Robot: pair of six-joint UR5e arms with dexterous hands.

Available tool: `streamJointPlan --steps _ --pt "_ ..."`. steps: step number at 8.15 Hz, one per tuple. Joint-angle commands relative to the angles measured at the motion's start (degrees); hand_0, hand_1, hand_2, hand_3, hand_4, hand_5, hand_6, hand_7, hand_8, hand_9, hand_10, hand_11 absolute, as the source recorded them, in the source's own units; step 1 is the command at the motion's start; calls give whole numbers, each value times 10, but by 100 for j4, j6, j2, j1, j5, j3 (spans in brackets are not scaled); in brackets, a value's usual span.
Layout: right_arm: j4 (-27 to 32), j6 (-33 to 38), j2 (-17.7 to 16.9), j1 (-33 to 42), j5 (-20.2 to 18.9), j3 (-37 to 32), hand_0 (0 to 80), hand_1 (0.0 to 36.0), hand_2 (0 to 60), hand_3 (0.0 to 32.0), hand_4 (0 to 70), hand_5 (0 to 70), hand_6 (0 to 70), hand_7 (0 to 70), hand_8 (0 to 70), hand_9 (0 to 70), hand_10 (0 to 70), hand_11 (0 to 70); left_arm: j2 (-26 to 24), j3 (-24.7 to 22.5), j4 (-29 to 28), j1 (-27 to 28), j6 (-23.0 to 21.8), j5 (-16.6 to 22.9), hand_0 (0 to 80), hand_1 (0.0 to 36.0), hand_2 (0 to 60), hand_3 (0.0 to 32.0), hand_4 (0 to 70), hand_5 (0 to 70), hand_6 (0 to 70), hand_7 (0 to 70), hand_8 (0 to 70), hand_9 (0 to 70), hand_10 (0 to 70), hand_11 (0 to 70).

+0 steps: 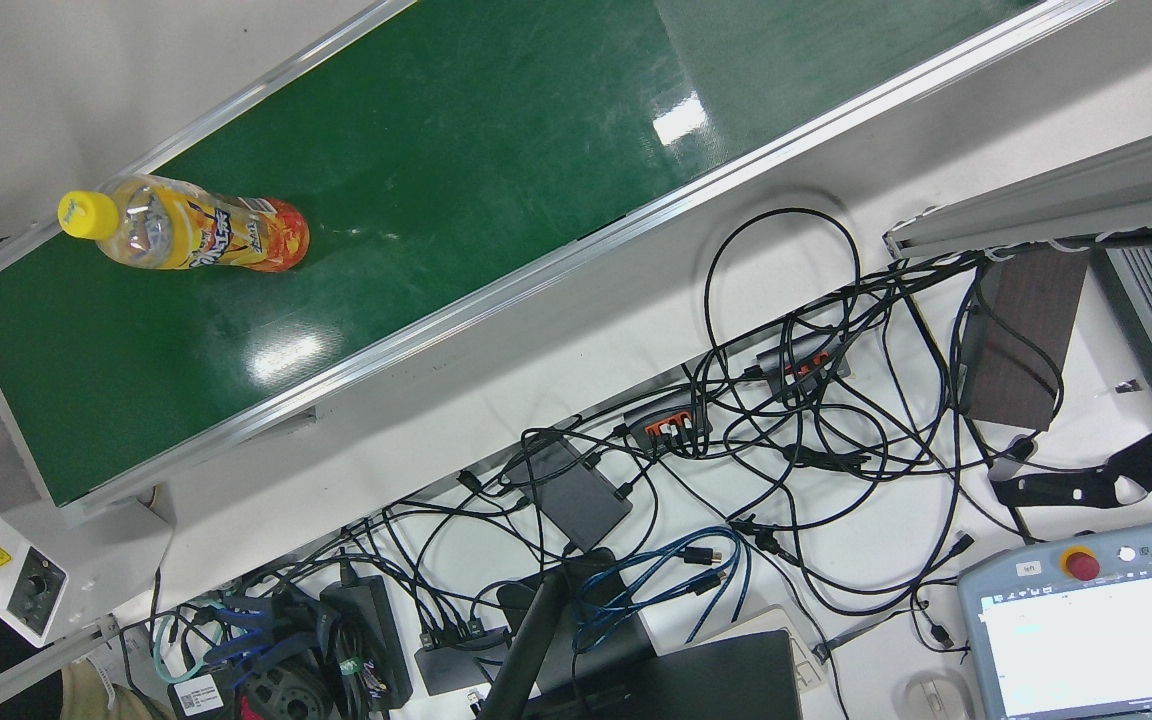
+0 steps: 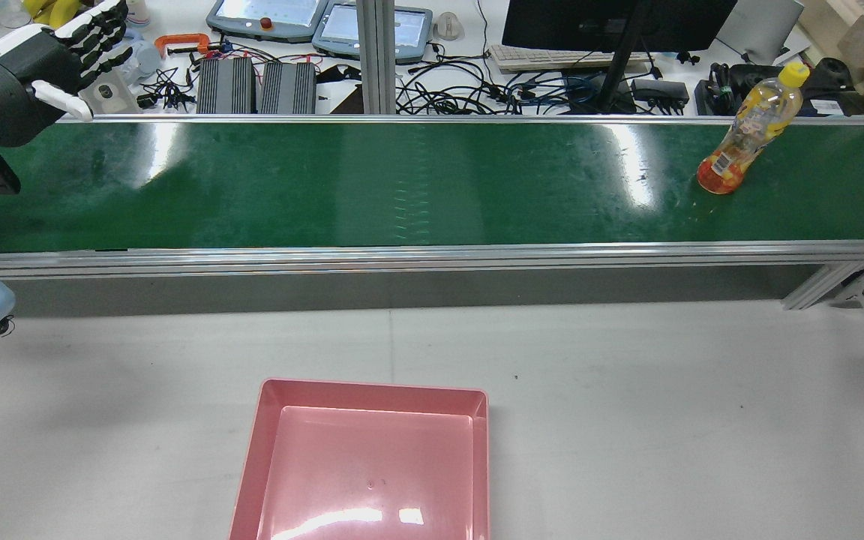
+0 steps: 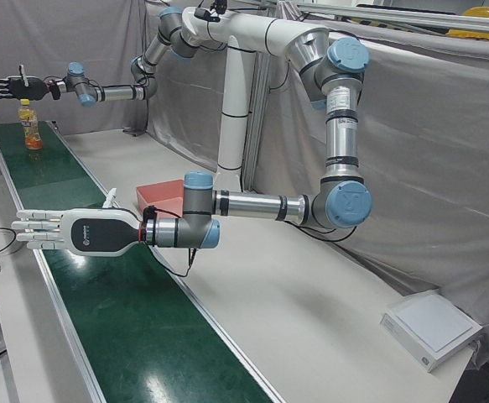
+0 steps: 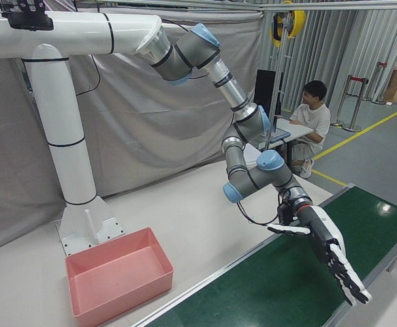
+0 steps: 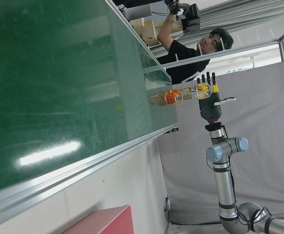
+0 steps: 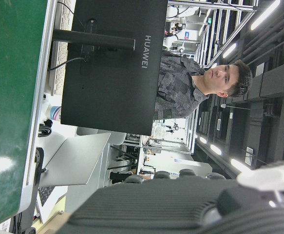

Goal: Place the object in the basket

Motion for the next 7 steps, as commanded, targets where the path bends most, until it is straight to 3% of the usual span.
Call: streamJointPlan --steps 1,7 --pt "0 0 0 2 0 5 0 0 0 0 0 0 0 0 0 0 0 0 14 34 -35 -7 -16 0 499 17 0 0 25 47 3 0 0 5 40 69" --pt "0 0 0 2 0 5 0 0 0 0 0 0 0 0 0 0 0 0 5 60 -97 2 -42 9 501 19 0 0 26 47 5 0 0 5 38 68"
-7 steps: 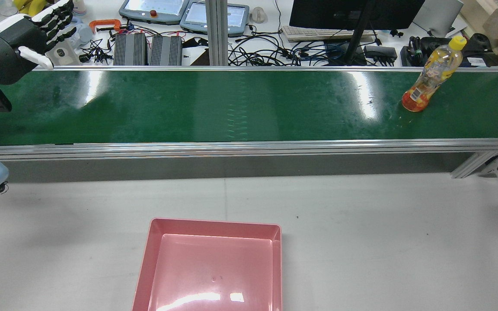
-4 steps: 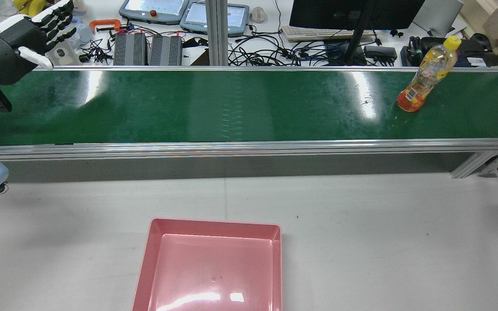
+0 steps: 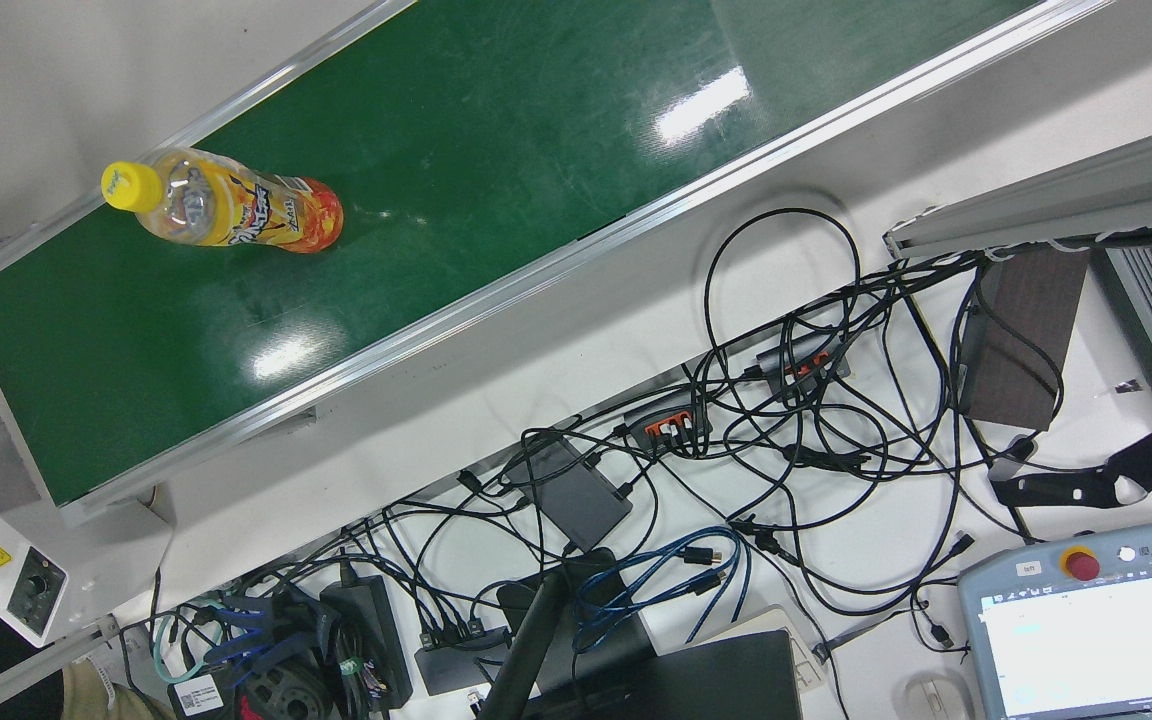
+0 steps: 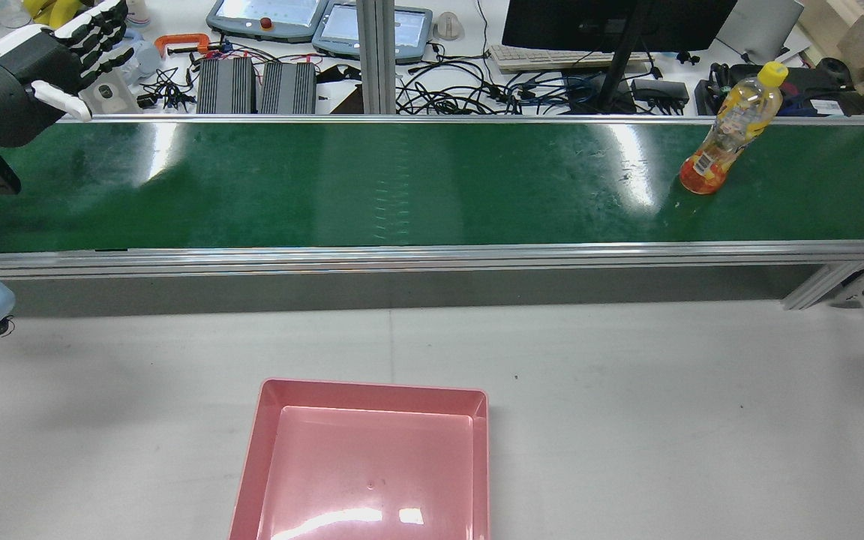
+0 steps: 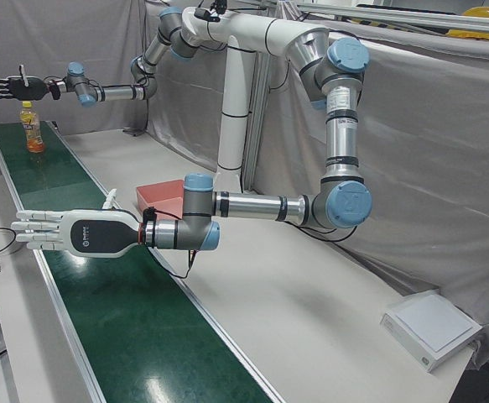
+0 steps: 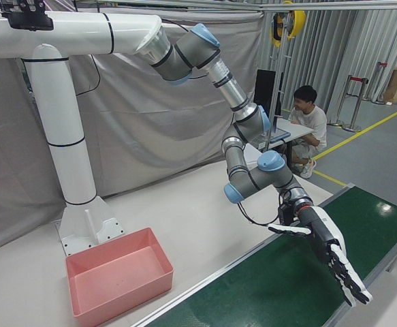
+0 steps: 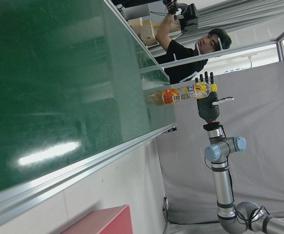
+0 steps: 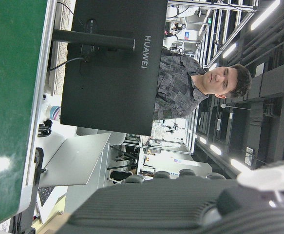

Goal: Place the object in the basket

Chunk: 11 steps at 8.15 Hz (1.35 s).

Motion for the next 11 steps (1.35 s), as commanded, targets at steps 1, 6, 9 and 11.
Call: streamJointPlan --steps 1,6,9,11 --pt "0 0 0 2 0 2 0 0 0 0 0 0 0 0 0 0 0 0 -1 6 -2 -4 -1 0 504 20 0 0 26 49 5 0 0 5 40 70" --pt "0 0 0 2 0 2 0 0 0 0 0 0 0 0 0 0 0 0 -97 6 -29 5 -1 9 554 120 0 0 25 66 15 3 0 16 50 93" --pt "0 0 0 2 0 -7 0 0 0 0 0 0 0 0 0 0 0 0 -97 6 -29 14 8 9 545 98 0 0 27 63 14 0 0 11 48 88" --pt "0 0 0 2 0 2 0 0 0 0 0 0 0 0 0 0 0 0 -97 -3 -29 14 8 9 546 95 0 0 28 65 12 0 0 12 44 83"
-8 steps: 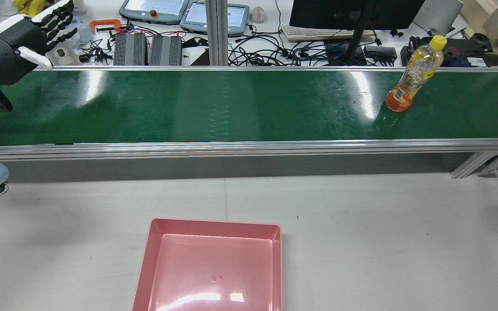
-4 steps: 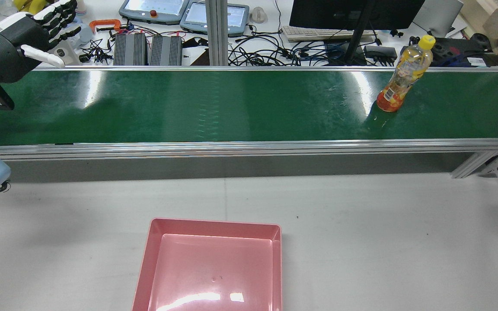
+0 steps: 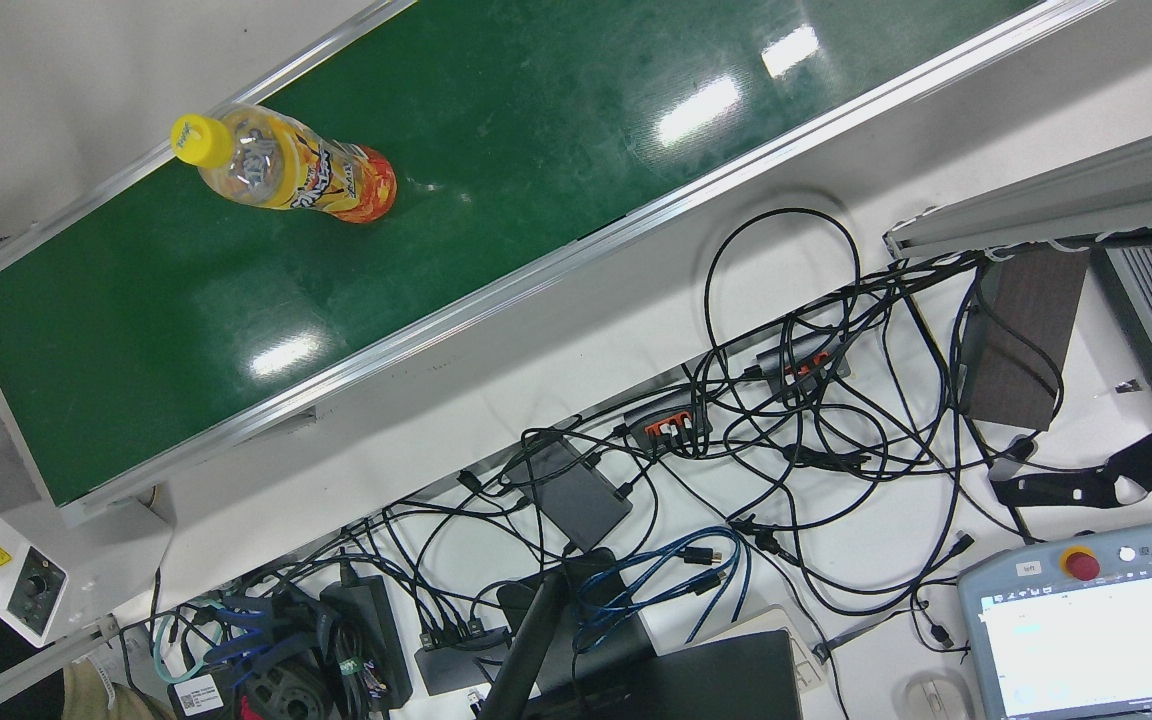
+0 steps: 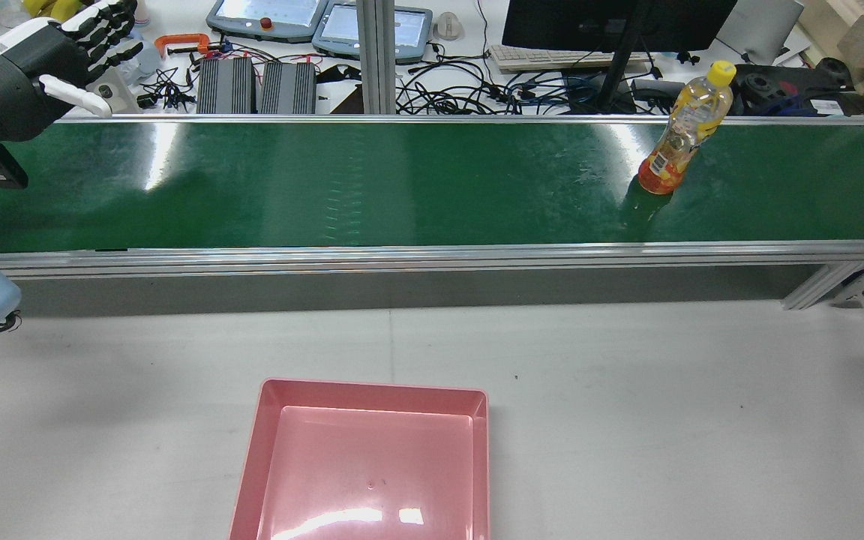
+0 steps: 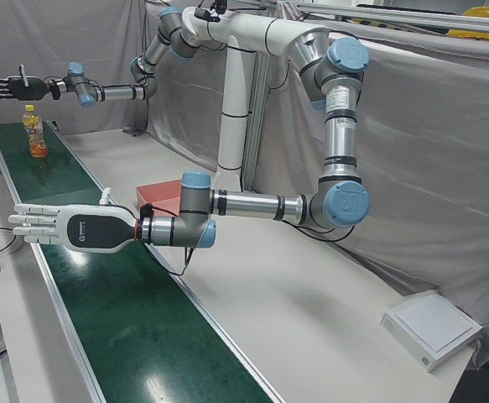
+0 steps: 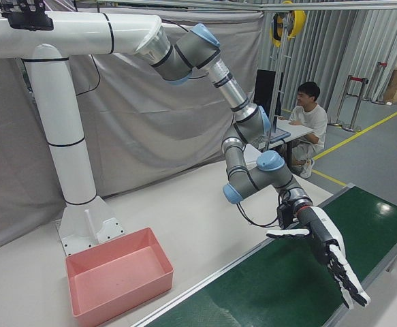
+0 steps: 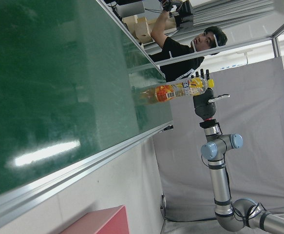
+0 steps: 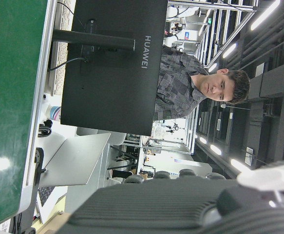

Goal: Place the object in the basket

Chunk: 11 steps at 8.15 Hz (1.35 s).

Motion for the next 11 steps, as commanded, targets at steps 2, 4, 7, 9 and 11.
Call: streamJointPlan --steps 2,4,7,9,11 --pt "0 0 0 4 0 2 0 0 0 0 0 0 0 0 0 0 0 0 -1 0 18 5 0 9 546 94 0 0 31 67 12 0 0 14 46 85" --pt "0 0 0 4 0 2 0 0 0 0 0 0 0 0 0 0 0 0 -1 0 96 5 0 9 546 86 0 0 34 69 12 0 0 11 42 79" --pt "0 0 0 4 0 2 0 0 0 0 0 0 0 0 0 0 0 0 8 -9 185 5 0 9 551 95 0 0 35 75 13 0 0 10 42 80" --pt "0 0 0 4 0 2 0 0 0 0 0 0 0 0 0 0 0 0 8 -9 176 5 0 0 548 88 0 0 34 71 11 0 0 9 42 79" --pt "0 0 0 4 0 2 0 0 0 0 0 0 0 0 0 0 0 0 0 -9 176 5 0 0 546 89 0 0 33 71 11 0 0 7 42 79"
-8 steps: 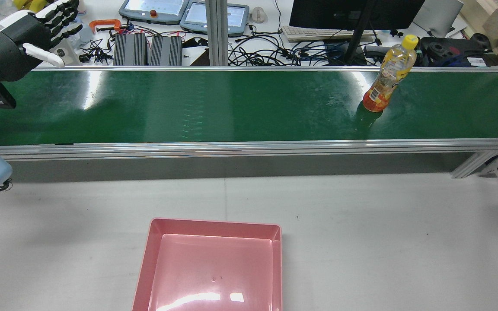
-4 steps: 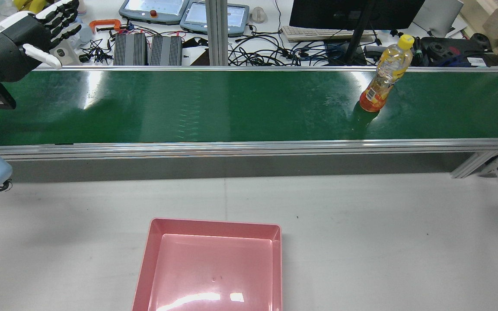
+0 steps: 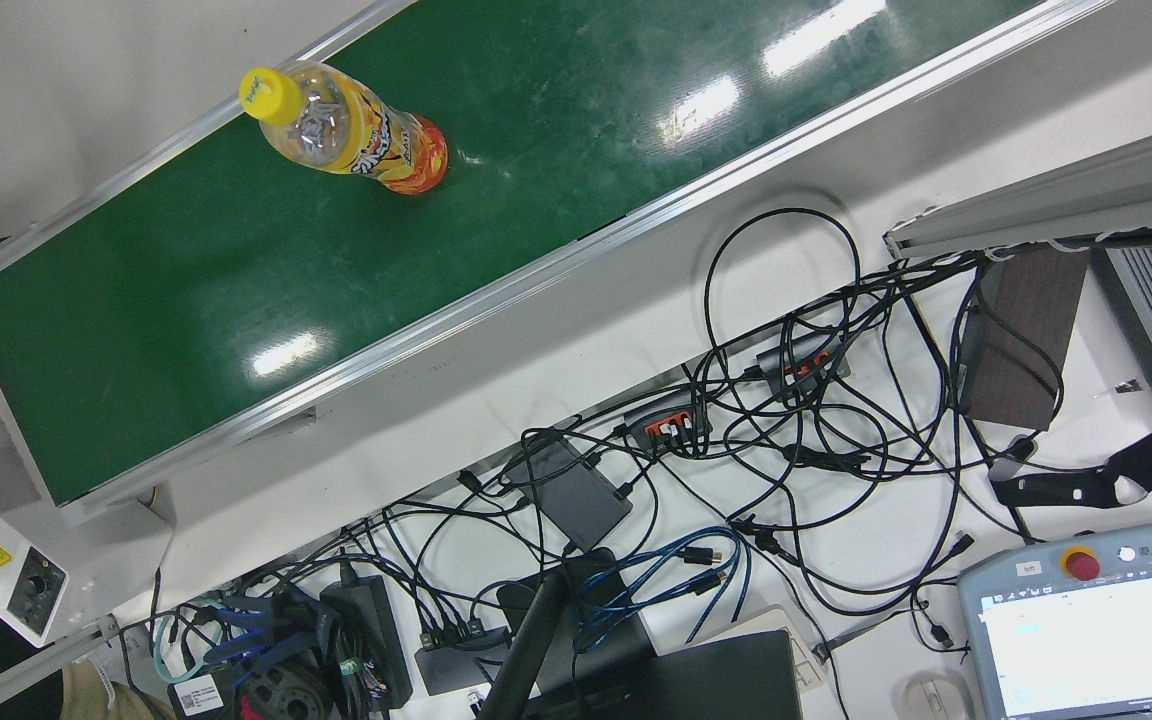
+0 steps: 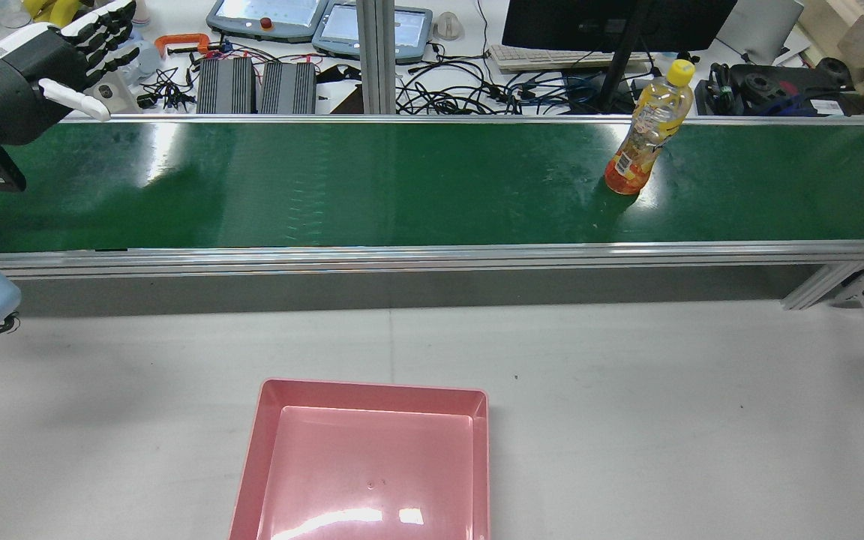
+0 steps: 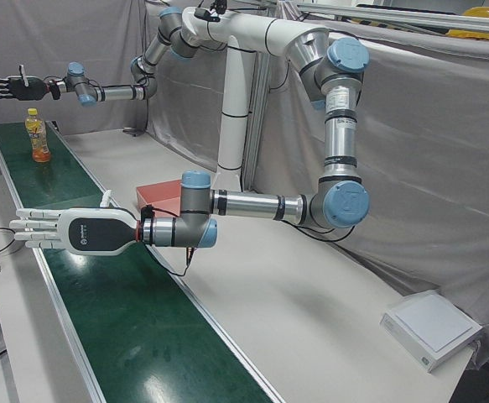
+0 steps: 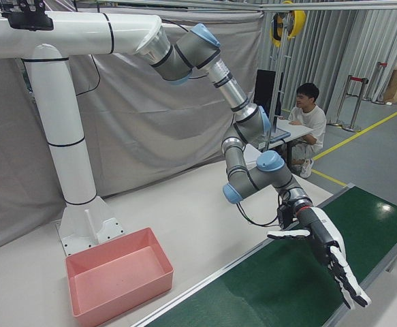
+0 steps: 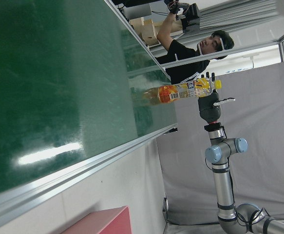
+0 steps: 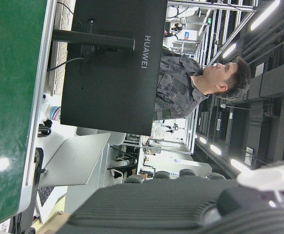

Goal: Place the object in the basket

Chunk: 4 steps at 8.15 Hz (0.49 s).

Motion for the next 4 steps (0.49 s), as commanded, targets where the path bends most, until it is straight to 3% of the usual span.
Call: streamJointPlan --steps 1,4 --pt "0 0 0 -7 0 0 0 0 0 0 0 0 0 0 0 0 0 0 -6 0 -10 0 0 3 546 89 0 0 33 70 10 0 0 9 41 78" --pt "0 0 0 -7 0 0 0 0 0 0 0 0 0 0 0 0 0 0 -42 9 -10 -9 0 -6 545 89 0 0 31 71 9 0 0 10 43 80"
